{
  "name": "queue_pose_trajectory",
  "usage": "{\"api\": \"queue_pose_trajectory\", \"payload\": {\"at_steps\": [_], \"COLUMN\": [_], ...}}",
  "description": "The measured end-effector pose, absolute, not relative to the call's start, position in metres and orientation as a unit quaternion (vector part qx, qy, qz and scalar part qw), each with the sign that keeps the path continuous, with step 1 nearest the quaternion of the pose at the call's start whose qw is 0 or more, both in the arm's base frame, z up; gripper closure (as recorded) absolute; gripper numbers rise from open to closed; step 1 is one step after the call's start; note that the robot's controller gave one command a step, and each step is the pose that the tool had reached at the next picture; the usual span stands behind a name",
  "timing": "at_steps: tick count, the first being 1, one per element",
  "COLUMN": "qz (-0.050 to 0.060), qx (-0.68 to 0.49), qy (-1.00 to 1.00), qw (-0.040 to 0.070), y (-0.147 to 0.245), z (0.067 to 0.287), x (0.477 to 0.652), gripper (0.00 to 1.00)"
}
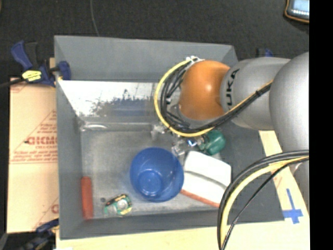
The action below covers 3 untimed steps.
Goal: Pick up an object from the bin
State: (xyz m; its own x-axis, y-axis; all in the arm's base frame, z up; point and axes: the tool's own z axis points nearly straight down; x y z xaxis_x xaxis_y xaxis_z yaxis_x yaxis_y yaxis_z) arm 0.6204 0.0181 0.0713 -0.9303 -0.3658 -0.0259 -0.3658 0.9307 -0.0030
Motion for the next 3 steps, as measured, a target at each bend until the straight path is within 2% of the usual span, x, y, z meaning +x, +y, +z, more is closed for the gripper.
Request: {"api": "queue_pose_trajectory", "payload": {"at_steps": [1,2,3], "qz": [0.0,0.0,-0.001], "qx": [-0.24,-0.24,-0.245], "qy": [0.971,0.971,0.969], "qw": [0.015,0.015,0.017], "y": [0.0194,0.0194,0.0154], "z": [0.072,0.072,0.0788], "x": [0.5874,0.5874,0.5965], "gripper": [1.0,1.0,1.0]}}
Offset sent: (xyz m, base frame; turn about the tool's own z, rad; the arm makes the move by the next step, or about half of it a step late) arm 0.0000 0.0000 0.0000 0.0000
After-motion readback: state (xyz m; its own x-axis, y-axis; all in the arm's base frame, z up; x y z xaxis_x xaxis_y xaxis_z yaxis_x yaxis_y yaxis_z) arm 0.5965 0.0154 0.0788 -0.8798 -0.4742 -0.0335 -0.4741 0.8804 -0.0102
